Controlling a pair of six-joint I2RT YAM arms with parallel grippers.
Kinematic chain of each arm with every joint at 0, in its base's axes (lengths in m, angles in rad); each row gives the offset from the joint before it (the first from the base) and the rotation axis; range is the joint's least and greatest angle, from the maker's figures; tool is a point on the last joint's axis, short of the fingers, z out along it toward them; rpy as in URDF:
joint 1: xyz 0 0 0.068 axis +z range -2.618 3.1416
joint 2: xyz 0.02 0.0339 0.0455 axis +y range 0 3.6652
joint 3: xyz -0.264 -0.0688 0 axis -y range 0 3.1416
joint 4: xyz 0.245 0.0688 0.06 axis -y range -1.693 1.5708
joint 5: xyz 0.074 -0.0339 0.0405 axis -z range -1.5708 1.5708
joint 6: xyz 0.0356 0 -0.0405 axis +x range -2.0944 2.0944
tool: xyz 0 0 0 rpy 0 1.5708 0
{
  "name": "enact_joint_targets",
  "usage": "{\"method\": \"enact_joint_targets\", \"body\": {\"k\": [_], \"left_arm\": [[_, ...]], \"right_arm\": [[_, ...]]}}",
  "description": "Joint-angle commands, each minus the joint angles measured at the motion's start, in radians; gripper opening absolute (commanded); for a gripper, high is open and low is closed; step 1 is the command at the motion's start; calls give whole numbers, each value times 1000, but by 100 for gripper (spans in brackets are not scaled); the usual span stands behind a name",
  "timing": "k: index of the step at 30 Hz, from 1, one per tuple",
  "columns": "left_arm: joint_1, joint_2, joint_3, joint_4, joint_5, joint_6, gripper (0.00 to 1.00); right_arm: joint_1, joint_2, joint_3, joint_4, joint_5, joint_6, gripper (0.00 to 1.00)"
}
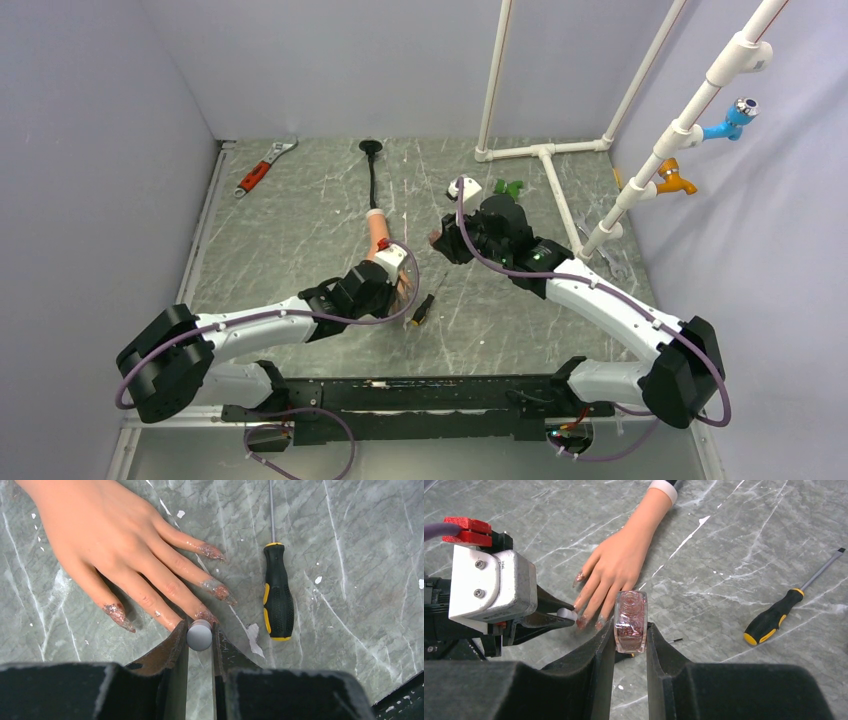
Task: Paint the nails
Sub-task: Paint the nail polish on the nail.
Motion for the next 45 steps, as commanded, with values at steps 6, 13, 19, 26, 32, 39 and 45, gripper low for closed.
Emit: {"method": "enact_joint_targets", "body": {"k": [6,13,19,26,32,39,45], "left_arm": [[3,-36,-12,104,49,3,0],[2,-21,-18,106,57,-7,0],[2,-25,-37,116,68,-27,0],[-3,-35,-49,101,65,-40,0],[-28,-66,-77,110,61,-53,0],[-40,-84,-88,96,46,-64,0],[-42,-90,-74,78,28,-52,0]], "right_arm": [[-3,8,17,69,-12,2,0],[-5,11,21,66,-7,0,0],[-4,10,19,67,-13,2,0],[-4,3,18,66,-16,2,0],[-4,-1,15,64,-19,3,0],[-4,-5,15,65,-23,4,0],[-4,-12,12,63,-19,3,0]]}}
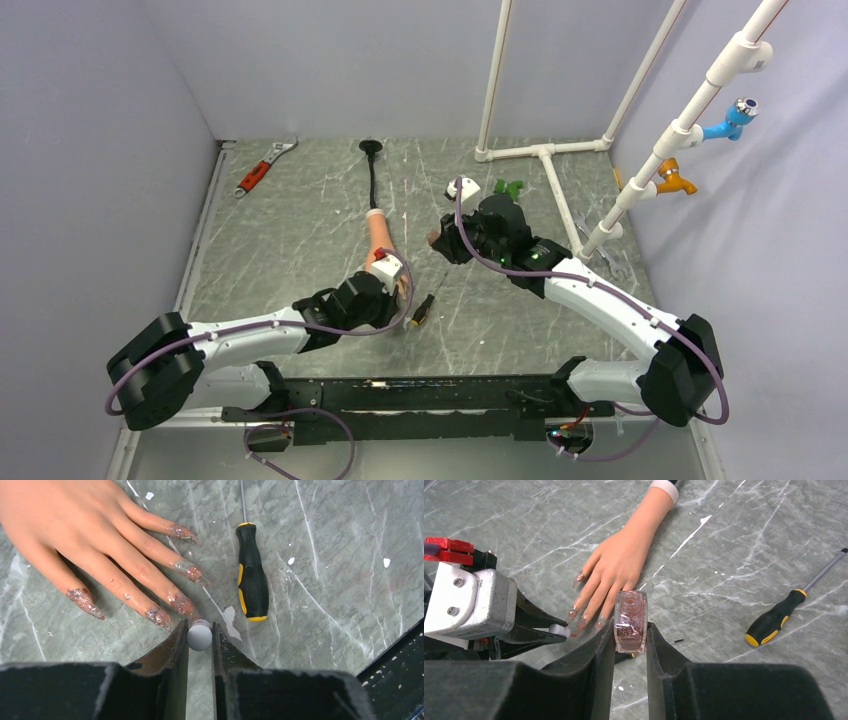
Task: Paint the nails
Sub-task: Paint the nail polish on the nail.
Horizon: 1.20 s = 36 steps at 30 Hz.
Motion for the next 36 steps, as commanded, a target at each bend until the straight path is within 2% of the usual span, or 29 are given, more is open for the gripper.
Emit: {"method": "enact_joint_targets", "body": {"k": [1,24,36], "left_arm": [[-7,-26,17,8,-30,4,0],[4,87,106,40,-86,59,0],[11,58,126,-7,-121,89,0]], "right_arm": [[-4,-25,12,56,-14,3,0],[-4,-20,15,54,-18,5,0],[-4,-13,14,59,-23,5,0]]}}
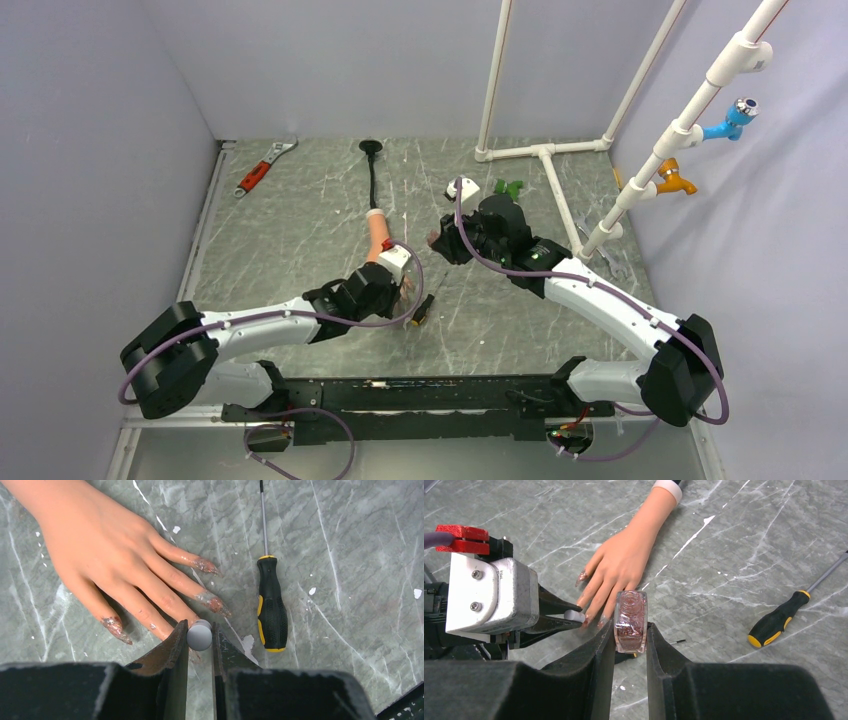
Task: Paint the nails
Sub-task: Paint the nail polish on the nail.
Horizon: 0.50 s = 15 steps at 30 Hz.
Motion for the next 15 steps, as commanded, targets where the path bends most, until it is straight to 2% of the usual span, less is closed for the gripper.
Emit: {"method": "enact_joint_targets", "body": {"k": [1,15], "left_arm": [[7,-31,41,-1,-36,28,0],[8,-32,11,19,-12,7,0]], "right_arm": [[-4,-14,14,59,-14,5,0],[-4,-8,15,56,-15,5,0]]}}
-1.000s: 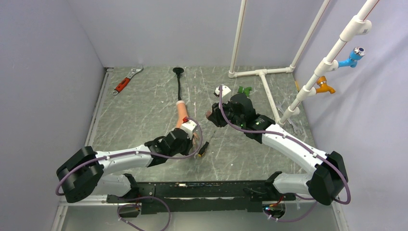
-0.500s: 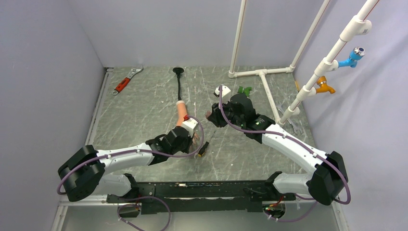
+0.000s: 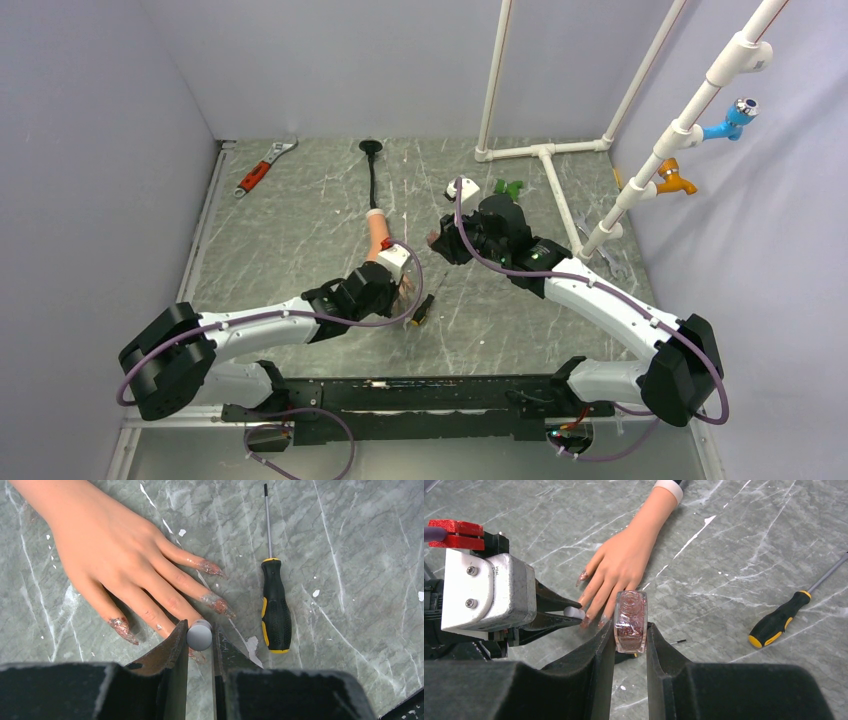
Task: Paint the nails
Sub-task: Paint the nail polish on the nail.
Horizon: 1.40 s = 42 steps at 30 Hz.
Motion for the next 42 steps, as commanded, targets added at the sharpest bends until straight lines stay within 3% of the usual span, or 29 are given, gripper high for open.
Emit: {"method": "enact_joint_targets", "body": {"k": [1,14,42], "left_arm": [[3,-23,-3,39,15,-13,0],[-3,-22,-44,69,66,-54,0],[-32,-87,-88,25,39,-91,0]], "right_arm": [[-3,-5,17,55,-10,4,0],[-4,-11,15,53,-4,3,0],[-5,-14,13,51,-7,5,0]]}}
